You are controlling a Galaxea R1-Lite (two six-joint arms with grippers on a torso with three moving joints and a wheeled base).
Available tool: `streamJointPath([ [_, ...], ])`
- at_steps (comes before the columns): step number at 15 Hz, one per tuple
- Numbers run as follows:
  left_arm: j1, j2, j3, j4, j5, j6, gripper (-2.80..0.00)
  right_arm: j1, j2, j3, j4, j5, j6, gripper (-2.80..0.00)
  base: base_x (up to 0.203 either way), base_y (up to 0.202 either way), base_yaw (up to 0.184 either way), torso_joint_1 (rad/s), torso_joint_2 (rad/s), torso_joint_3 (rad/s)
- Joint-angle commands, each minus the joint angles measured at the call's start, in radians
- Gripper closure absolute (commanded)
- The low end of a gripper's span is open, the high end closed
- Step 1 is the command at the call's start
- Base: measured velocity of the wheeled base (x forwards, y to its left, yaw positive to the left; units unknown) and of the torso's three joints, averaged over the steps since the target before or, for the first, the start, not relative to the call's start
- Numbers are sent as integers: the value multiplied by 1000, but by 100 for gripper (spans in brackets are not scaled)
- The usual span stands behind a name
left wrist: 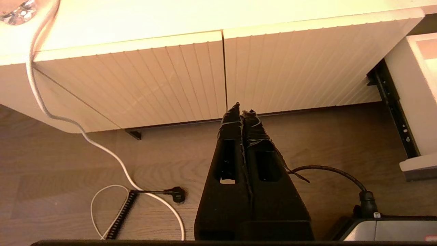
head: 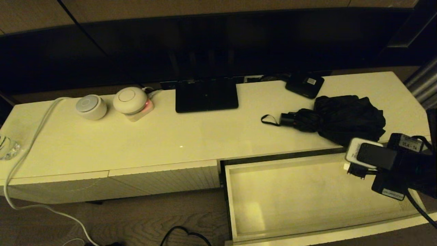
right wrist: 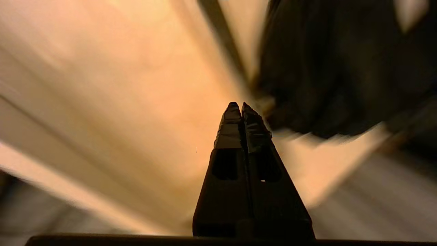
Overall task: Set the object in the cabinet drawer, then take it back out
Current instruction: Put the umbrella in the drawer
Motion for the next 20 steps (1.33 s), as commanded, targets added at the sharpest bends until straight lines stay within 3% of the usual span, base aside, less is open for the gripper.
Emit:
streamJointPath([
  [1, 0, 0, 3, 0, 1, 0, 0, 7, 12, -1, -29, 10, -299, 0, 0, 0, 0, 0, 0, 0],
  [8, 0, 0, 3, 0, 1, 0, 0, 9, 96, -93, -36, 43, -454, 0, 0, 0, 0, 0, 0, 0],
  [20, 0, 0, 3, 0, 1, 0, 0, -4, 155, -224, 20, 10, -456, 0, 0, 0, 0, 0, 0, 0],
])
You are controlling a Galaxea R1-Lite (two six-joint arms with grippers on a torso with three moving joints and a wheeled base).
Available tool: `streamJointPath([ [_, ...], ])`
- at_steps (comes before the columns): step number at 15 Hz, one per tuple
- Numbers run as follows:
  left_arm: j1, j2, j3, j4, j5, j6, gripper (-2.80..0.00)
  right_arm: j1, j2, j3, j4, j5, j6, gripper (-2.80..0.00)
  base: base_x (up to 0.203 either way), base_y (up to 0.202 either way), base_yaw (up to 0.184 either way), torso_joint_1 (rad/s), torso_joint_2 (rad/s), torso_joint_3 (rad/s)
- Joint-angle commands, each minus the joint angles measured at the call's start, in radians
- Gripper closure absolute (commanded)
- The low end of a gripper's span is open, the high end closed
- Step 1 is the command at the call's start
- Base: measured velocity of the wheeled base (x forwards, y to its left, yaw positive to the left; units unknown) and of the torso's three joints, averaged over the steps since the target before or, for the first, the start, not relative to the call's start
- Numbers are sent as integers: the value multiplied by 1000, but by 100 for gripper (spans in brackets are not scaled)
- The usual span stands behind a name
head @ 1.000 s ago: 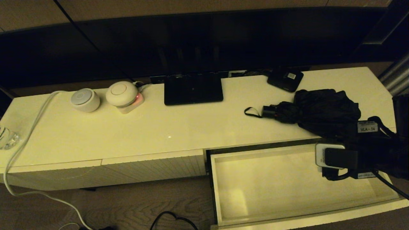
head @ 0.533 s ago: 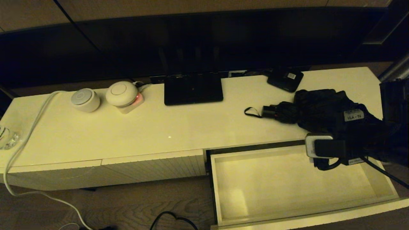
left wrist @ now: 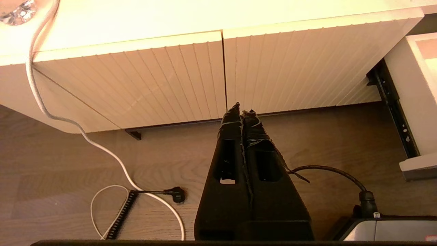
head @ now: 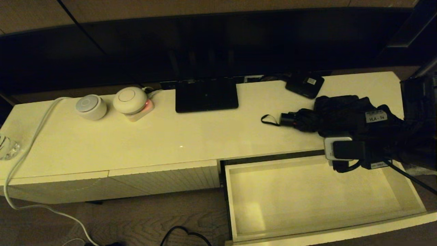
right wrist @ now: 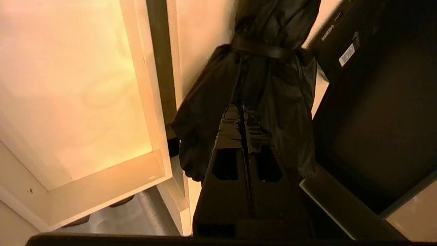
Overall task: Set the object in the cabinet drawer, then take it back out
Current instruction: Put the umbrella in the drawer
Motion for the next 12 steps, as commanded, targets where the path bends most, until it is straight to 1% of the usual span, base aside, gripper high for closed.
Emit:
streamJointPath([
  [1, 0, 0, 3, 0, 1, 0, 0, 0, 21, -29, 16, -13, 9, 0, 0, 0, 0, 0, 0, 0],
  [2, 0, 0, 3, 0, 1, 0, 0, 0, 36, -49, 35, -21, 42, 0, 0, 0, 0, 0, 0, 0],
  [4, 0, 0, 3, 0, 1, 0, 0, 0, 73, -121, 144, -36, 126, 0, 0, 0, 0, 0, 0, 0],
  [5, 0, 0, 3, 0, 1, 0, 0, 0, 81, -155, 210, -39, 160, -280, 0, 0, 0, 0, 0, 0],
  [7, 0, 0, 3, 0, 1, 0, 0, 2, 91, -208, 305, -40, 194, -280, 0, 0, 0, 0, 0, 0],
  [9, 0, 0, 3, 0, 1, 0, 0, 3, 117, -233, 334, -54, 285, -280, 0, 0, 0, 0, 0, 0],
  [12, 0, 0, 3, 0, 1, 0, 0, 3, 142, -246, 332, -57, 294, -280, 0, 0, 0, 0, 0, 0],
])
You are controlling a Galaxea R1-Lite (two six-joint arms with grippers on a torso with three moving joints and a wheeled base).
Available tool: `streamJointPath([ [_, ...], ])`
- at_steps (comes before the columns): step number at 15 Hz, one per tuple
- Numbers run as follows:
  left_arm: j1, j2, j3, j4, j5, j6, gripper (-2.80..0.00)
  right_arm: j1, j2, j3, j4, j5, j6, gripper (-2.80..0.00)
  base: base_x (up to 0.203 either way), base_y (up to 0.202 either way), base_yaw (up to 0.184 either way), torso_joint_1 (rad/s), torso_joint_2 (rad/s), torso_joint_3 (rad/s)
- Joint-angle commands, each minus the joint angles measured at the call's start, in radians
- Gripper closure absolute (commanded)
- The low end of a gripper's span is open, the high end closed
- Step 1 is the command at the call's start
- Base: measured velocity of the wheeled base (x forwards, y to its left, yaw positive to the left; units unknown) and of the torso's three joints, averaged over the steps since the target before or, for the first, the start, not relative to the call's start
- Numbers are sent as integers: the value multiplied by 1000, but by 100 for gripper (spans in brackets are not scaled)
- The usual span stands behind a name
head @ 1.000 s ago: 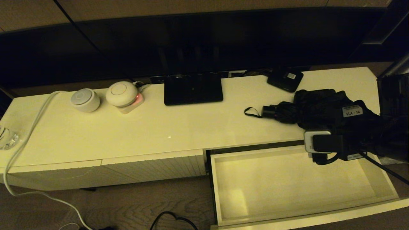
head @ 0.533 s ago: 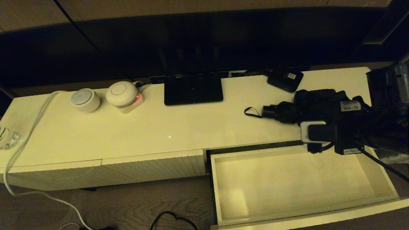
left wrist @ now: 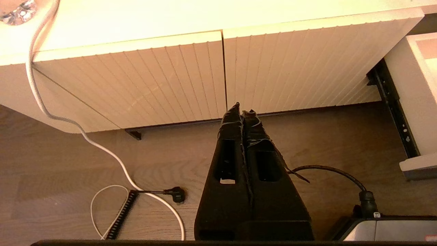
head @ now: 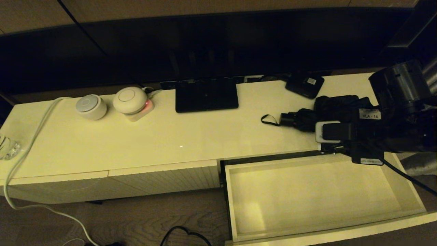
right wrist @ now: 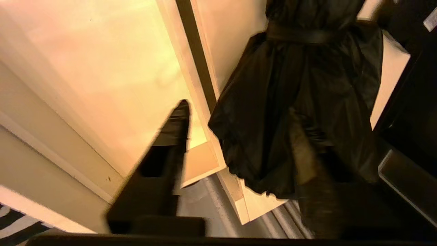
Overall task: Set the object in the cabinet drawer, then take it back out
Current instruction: Put the umbrella in the drawer
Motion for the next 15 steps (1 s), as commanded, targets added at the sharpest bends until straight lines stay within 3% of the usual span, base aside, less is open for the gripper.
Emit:
streamJointPath([
  [1, 0, 0, 3, 0, 1, 0, 0, 2, 38, -20, -7, -3, -9, -280, 0, 0, 0, 0, 0, 0],
  [11, 0, 0, 3, 0, 1, 0, 0, -39, 189, -230, -13, -5, -17, -280, 0, 0, 0, 0, 0, 0],
  [15, 0, 0, 3, 0, 1, 0, 0, -79, 233, -300, -14, -3, -66, -280, 0, 0, 0, 0, 0, 0],
])
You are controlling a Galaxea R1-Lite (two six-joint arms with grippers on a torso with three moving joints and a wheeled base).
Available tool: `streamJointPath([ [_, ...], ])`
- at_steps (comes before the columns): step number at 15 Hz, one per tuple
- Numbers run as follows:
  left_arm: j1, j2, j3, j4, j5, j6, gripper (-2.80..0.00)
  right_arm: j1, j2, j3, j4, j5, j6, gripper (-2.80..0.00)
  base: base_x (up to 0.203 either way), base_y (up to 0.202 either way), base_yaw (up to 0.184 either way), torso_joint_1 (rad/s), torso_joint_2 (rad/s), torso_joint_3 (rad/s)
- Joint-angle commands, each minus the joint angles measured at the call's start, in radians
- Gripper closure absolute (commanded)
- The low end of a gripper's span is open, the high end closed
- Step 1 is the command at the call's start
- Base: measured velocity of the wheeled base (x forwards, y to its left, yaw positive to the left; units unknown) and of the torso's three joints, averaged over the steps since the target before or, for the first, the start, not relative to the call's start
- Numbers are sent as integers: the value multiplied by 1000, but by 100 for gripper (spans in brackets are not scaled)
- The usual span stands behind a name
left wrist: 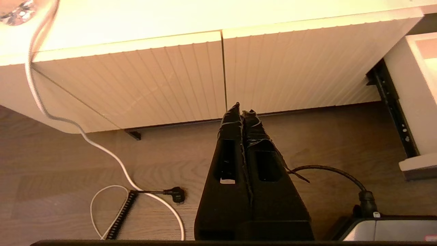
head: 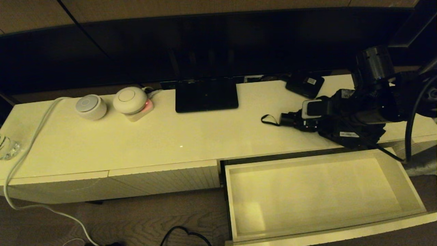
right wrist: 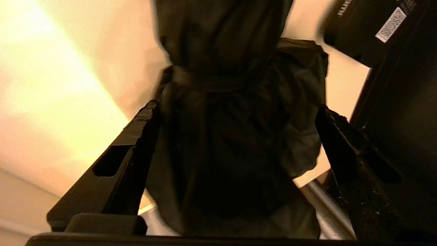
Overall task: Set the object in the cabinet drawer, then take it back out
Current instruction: Put the umbrella in the drawer
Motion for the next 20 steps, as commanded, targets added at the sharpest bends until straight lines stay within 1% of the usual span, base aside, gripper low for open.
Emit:
streamJointPath([
  [1, 0, 0, 3, 0, 1, 0, 0, -18, 39, -42, 0, -1, -12, -280, 0, 0, 0, 0, 0, 0],
  [4, 0, 0, 3, 0, 1, 0, 0, -30, 75, -97, 1, 3, -15, -280, 0, 0, 0, 0, 0, 0],
  [7, 0, 0, 3, 0, 1, 0, 0, -31, 102, -124, 12, 19, -7, -280, 0, 0, 0, 0, 0, 0],
  [17, 0, 0, 3, 0, 1, 0, 0, -43, 142, -152, 14, 20, 5, -280, 0, 0, 0, 0, 0, 0],
  [18, 0, 0, 3, 0, 1, 0, 0, -46, 140, -149, 21, 18, 19, -280, 0, 0, 0, 0, 0, 0],
  [19, 0, 0, 3, 0, 1, 0, 0, -48, 137, -150, 37, 18, 33, 0, 0, 0, 0, 0, 0, 0],
  [20, 0, 0, 3, 0, 1, 0, 0, -48, 139, -154, 59, 15, 41, 0, 0, 0, 0, 0, 0, 0],
])
